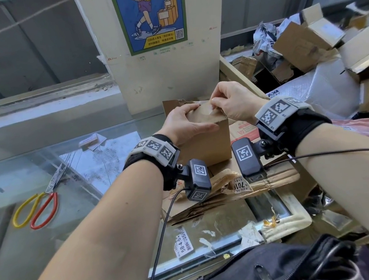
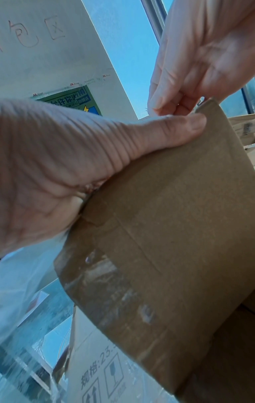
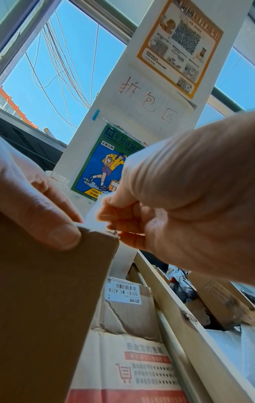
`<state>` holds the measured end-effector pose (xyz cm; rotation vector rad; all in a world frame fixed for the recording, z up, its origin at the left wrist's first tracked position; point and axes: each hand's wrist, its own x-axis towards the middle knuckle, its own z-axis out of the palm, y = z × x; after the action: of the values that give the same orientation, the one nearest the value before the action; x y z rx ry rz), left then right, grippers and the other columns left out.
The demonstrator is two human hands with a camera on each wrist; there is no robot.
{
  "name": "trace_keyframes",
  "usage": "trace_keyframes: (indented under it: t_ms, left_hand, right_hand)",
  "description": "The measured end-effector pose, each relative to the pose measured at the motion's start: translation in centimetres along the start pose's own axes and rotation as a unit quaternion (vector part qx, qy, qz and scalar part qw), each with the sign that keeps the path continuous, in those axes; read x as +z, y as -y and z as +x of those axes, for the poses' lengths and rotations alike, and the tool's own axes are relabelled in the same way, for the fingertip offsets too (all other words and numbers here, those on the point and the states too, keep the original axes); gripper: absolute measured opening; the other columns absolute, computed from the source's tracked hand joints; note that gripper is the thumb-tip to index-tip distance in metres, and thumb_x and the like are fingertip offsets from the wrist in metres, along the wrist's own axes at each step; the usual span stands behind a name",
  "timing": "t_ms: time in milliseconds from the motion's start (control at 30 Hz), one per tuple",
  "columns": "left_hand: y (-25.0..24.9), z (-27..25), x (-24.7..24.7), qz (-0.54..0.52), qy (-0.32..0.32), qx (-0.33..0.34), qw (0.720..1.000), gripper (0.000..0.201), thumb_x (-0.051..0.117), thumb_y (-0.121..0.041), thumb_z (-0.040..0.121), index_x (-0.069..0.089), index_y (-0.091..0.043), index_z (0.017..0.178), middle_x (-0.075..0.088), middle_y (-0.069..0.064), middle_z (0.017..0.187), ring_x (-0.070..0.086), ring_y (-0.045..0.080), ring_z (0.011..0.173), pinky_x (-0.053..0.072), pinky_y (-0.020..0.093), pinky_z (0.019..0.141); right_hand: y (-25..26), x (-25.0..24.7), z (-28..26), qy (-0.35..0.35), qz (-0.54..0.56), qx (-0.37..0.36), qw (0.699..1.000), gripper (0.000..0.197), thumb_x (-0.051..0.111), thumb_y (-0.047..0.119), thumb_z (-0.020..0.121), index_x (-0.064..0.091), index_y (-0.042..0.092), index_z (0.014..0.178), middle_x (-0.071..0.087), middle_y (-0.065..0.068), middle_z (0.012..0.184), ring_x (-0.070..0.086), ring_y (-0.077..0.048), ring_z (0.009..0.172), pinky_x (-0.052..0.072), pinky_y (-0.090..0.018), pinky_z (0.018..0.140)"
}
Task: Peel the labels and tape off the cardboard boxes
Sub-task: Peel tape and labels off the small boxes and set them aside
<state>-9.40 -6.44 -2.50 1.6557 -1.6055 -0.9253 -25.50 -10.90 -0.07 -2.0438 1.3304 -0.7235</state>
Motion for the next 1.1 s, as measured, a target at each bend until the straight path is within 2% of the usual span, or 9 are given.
trace_keyframes:
  t_ms: [133, 333, 467, 533, 700, 867, 1100]
  left_hand:
    - [0.1, -0.1, -0.1, -0.004, -0.004, -0.002, 1.000, 0.077, 0.086, -0.038, 0.067, 0.052, -0.026, 0.135, 0.049, -0.009, 0.117, 0.048, 0.005, 0.100, 0.037, 0.004, 0.061]
    - [0.0, -0.2, 0.0, -0.005, 0.000, 0.001, 1.000, 0.075, 0.085, -0.037, 0.068, 0.052, -0.025, 0.135, 0.048, -0.008, 0.116, 0.047, 0.006, 0.101, 0.037, 0.005, 0.062]
    - [0.1, -0.2, -0.1, -0.007, -0.002, -0.002, 1.000, 0.079, 0.085, -0.038, 0.067, 0.051, -0.024, 0.137, 0.050, -0.005, 0.126, 0.047, 0.008, 0.108, 0.039, 0.011, 0.078]
    - [0.1, -0.2, -0.1, -0.009, 0.001, -0.002, 1.000, 0.080, 0.085, -0.038, 0.067, 0.050, -0.023, 0.137, 0.050, -0.005, 0.129, 0.047, 0.008, 0.108, 0.039, 0.011, 0.078]
    - [0.1, -0.2, -0.1, -0.008, 0.000, -0.005, 1.000, 0.082, 0.086, -0.039, 0.066, 0.051, -0.022, 0.138, 0.050, -0.003, 0.132, 0.046, 0.008, 0.110, 0.039, 0.018, 0.090]
    - [0.1, -0.2, -0.1, -0.004, 0.000, -0.005, 1.000, 0.081, 0.085, -0.039, 0.067, 0.050, -0.023, 0.138, 0.049, -0.003, 0.131, 0.046, 0.008, 0.110, 0.039, 0.019, 0.089]
    - [0.1, -0.2, -0.1, 0.000, 0.001, -0.010, 1.000, 0.079, 0.085, -0.039, 0.068, 0.051, -0.023, 0.138, 0.049, -0.005, 0.125, 0.046, 0.008, 0.108, 0.038, 0.018, 0.087]
  right_hand:
    - [0.4, -0.2, 0.0, 0.012, 0.030, 0.010, 0.999, 0.018, 0.049, 0.009, 0.093, 0.058, 0.016, 0.079, 0.064, -0.002, 0.081, 0.062, -0.010, 0.070, 0.052, -0.032, 0.072]
    - [0.6, -0.6, -0.5, 0.008, 0.130, 0.044, 0.991, 0.019, 0.050, 0.001, 0.093, 0.057, 0.011, 0.078, 0.060, -0.005, 0.075, 0.058, -0.020, 0.080, 0.051, -0.034, 0.083]
    - [0.2, -0.6, -0.5, 0.006, 0.222, 0.071, 0.973, 0.022, 0.049, -0.003, 0.092, 0.057, 0.009, 0.075, 0.059, -0.007, 0.074, 0.055, -0.014, 0.073, 0.049, -0.029, 0.082]
    - [-0.2, -0.5, -0.4, 0.007, 0.275, 0.085, 0.958, 0.024, 0.047, -0.005, 0.093, 0.056, 0.008, 0.074, 0.057, -0.007, 0.072, 0.053, -0.013, 0.069, 0.047, -0.027, 0.078]
    - [-0.6, -0.5, -0.3, 0.011, 0.334, 0.101, 0.937, 0.025, 0.044, -0.004, 0.095, 0.054, 0.007, 0.075, 0.055, -0.009, 0.071, 0.052, -0.015, 0.068, 0.045, -0.028, 0.075]
    - [-0.9, -0.3, -0.3, 0.001, 0.404, 0.127, 0.906, 0.028, 0.041, -0.002, 0.097, 0.052, 0.007, 0.073, 0.055, -0.011, 0.070, 0.051, -0.019, 0.069, 0.043, -0.032, 0.075]
    - [-1.2, -0.4, -0.2, -0.009, 0.462, 0.152, 0.874, 0.028, 0.038, -0.003, 0.097, 0.050, 0.006, 0.073, 0.053, -0.012, 0.068, 0.052, -0.023, 0.066, 0.044, -0.031, 0.067]
